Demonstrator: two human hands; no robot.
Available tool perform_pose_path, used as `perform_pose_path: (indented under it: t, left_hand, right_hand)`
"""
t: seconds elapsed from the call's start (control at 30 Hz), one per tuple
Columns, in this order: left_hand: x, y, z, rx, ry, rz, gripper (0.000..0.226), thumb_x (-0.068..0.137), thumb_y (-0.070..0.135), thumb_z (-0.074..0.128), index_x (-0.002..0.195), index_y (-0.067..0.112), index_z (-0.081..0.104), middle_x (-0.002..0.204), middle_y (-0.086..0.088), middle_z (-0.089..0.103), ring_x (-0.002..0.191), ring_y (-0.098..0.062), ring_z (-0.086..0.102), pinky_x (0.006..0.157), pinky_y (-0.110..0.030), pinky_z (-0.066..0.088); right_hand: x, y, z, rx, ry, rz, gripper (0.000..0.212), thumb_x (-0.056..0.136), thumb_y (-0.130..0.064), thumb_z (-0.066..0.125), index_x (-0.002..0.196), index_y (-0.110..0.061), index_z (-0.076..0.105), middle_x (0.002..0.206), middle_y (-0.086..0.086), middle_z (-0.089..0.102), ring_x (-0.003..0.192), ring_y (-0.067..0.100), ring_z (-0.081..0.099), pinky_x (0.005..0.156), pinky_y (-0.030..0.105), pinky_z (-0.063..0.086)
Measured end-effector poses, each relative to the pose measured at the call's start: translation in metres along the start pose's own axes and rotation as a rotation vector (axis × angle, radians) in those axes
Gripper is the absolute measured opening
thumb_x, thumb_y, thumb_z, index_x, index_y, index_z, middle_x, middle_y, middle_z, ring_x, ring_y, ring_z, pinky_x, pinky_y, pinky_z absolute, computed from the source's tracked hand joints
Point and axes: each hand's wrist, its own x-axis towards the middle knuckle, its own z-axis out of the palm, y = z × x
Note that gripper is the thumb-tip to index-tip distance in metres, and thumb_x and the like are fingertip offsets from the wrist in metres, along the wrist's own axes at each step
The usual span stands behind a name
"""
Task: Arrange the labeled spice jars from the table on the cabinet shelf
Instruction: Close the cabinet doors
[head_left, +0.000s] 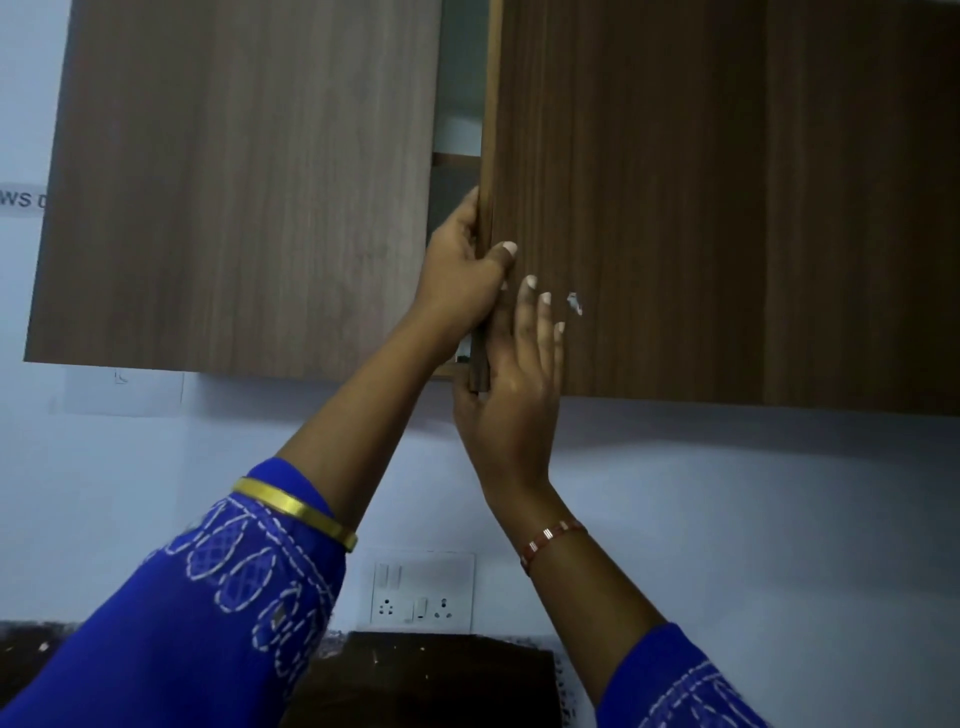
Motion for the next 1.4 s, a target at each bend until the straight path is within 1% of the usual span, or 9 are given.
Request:
perform_pose_path:
  t: [0.1, 0.2, 0.33, 0.43, 0.63, 0.8, 0.97, 1.1, 1.4]
  left_hand:
    - [0.005, -0.022, -0.011, -0.046, 0.017, -0.048, 0.044, 0.092, -0.001, 0.044, 0.134, 0.008, 0.038, 0.101, 0.010, 0.053, 0.088, 0.002, 0.057, 0.069, -0.009, 0.053]
    - [0.011, -0.045, -0.021, -0.086, 0.031, -0.112, 0.043, 0.091, -0.001, 0.045, 0.133, 0.005, 0.040, 0.118, -0.005, 0.058, 0.104, -0.010, 0.058, 0.078, -0.014, 0.053]
    - [0.025, -0.073, -0.031, -0.095, 0.062, -0.202, 0.044, 0.090, 0.001, 0.049, 0.133, 0.004, 0.042, 0.121, -0.012, 0.060, 0.090, -0.008, 0.060, 0.067, -0.009, 0.053]
    - [0.033, -0.092, -0.036, -0.080, 0.064, -0.222, 0.043, 0.090, 0.003, 0.050, 0.132, 0.005, 0.044, 0.122, -0.012, 0.060, 0.096, -0.011, 0.060, 0.069, -0.012, 0.054]
    - [0.044, -0.119, -0.040, -0.004, 0.078, -0.213, 0.042, 0.091, 0.006, 0.051, 0.132, 0.004, 0.045, 0.125, -0.013, 0.059, 0.113, -0.020, 0.058, 0.093, -0.026, 0.049]
    - [0.030, -0.146, -0.042, 0.326, 0.187, 0.042, 0.032, 0.094, 0.009, 0.044, 0.124, 0.003, 0.054, 0.117, -0.012, 0.064, 0.096, -0.005, 0.053, 0.073, 0.003, 0.038]
    - [-0.001, -0.184, -0.061, 0.490, 0.167, 0.136, 0.034, 0.092, -0.002, 0.040, 0.122, 0.001, 0.055, 0.123, -0.016, 0.061, 0.117, -0.024, 0.054, 0.099, -0.018, 0.035]
    - [-0.012, -0.205, -0.072, 0.755, 0.021, 0.207, 0.043, 0.092, 0.001, 0.040, 0.135, 0.000, 0.041, 0.145, -0.017, 0.039, 0.140, -0.027, 0.028, 0.118, -0.038, 0.017]
    - [-0.017, -0.225, -0.076, 0.956, -0.050, 0.286, 0.054, 0.091, 0.006, 0.042, 0.142, -0.001, 0.024, 0.152, -0.020, 0.020, 0.143, -0.032, 0.013, 0.116, -0.038, 0.001]
  right_hand:
    - [-0.003, 0.006, 0.024, -0.096, 0.001, -0.044, 0.057, 0.083, -0.015, 0.060, 0.136, -0.001, 0.043, 0.143, 0.022, 0.041, 0.135, 0.039, 0.035, 0.110, 0.052, 0.031]
    - [-0.006, 0.013, 0.044, -0.223, -0.004, -0.105, 0.061, 0.080, -0.014, 0.066, 0.135, -0.002, 0.044, 0.140, 0.021, 0.045, 0.132, 0.039, 0.041, 0.108, 0.051, 0.034]
    - [-0.007, 0.026, 0.066, -0.347, -0.036, -0.185, 0.066, 0.075, -0.019, 0.070, 0.134, -0.003, 0.046, 0.138, 0.022, 0.048, 0.128, 0.039, 0.045, 0.106, 0.050, 0.039]
    - [-0.008, 0.034, 0.080, -0.418, -0.062, -0.232, 0.070, 0.072, -0.022, 0.074, 0.133, -0.003, 0.047, 0.137, 0.023, 0.050, 0.127, 0.039, 0.047, 0.103, 0.051, 0.042]
    - [-0.010, 0.046, 0.104, -0.525, -0.061, -0.288, 0.060, 0.073, -0.017, 0.075, 0.127, -0.001, 0.054, 0.131, 0.023, 0.055, 0.121, 0.039, 0.053, 0.100, 0.049, 0.044]
    - [-0.012, 0.050, 0.120, -0.562, -0.093, -0.276, 0.065, 0.074, -0.022, 0.075, 0.131, -0.003, 0.051, 0.132, 0.023, 0.054, 0.122, 0.039, 0.052, 0.101, 0.049, 0.042]
    - [-0.014, 0.055, 0.129, -0.607, -0.157, -0.278, 0.061, 0.081, -0.014, 0.067, 0.136, -0.002, 0.044, 0.136, 0.024, 0.049, 0.126, 0.040, 0.048, 0.103, 0.050, 0.042]
    - [-0.016, 0.057, 0.137, -0.675, -0.229, -0.277, 0.058, 0.083, -0.010, 0.062, 0.137, 0.000, 0.041, 0.139, 0.025, 0.046, 0.128, 0.041, 0.045, 0.104, 0.050, 0.041]
    - [-0.015, 0.059, 0.145, -0.694, -0.362, -0.250, 0.064, 0.085, -0.007, 0.059, 0.141, 0.001, 0.031, 0.145, 0.027, 0.036, 0.134, 0.042, 0.035, 0.109, 0.051, 0.034]
